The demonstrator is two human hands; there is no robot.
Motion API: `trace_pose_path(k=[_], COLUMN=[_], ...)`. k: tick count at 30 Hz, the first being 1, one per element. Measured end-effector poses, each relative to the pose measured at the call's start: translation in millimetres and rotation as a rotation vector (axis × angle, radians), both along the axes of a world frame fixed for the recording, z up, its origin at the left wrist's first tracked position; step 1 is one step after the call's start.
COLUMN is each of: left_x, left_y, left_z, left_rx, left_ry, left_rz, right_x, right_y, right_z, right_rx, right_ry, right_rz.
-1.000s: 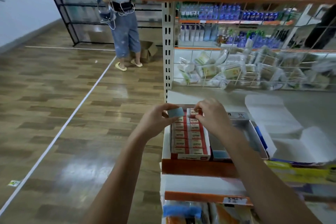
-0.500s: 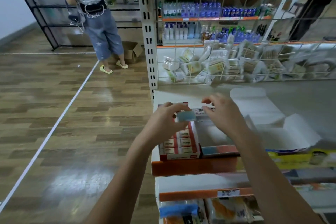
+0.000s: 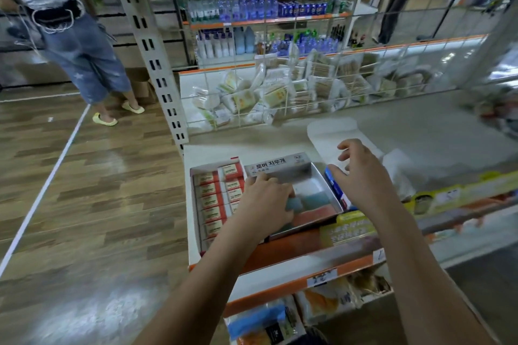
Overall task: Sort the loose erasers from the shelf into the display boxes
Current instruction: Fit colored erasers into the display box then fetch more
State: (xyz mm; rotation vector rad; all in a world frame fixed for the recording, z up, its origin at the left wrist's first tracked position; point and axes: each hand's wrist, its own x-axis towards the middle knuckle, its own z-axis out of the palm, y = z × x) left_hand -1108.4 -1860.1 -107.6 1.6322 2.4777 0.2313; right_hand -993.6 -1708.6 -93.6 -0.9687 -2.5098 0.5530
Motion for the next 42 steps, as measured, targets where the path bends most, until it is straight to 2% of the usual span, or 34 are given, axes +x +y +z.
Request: trace_pose_path(k=[5,12,17,22,28,32,35,42], left_x=[1,2,7,3,5,18,42,149], left_y=[5,6,8,11,13,24,48,153], left_z=[-1,0,-1,3,7,21,35,55], left_rx=[0.027,0.03,0.074,0.031,-0.009,0.082,0.193,0.397], left_ry=[-0.011,-0.119,-0.107,-0.126,-0.101,-0.077,-0.031,-0.021], left_rz=[-0.012,-0.026,0.001,-0.014,0.036,0.082,0.091,0.022], right_x=[11,10,11,12,22,54,87,190], right_y=[3,-6,-11,-11,3,35,62,137], right_z=[-7,-15,-14,-13,7,22,28,35], right_rx=[-0.088,-0.163,-0.182,-0.155,-0.27,-0.187,-0.142,-0.011], right_ry=[-0.031,-0.141,-0.18,-0.218,-0.226,-0.131,-0.128,-0.156], right_rz=[-0.038,0.018,0.045,0.079,0.172,0.103,0.076,-0.031])
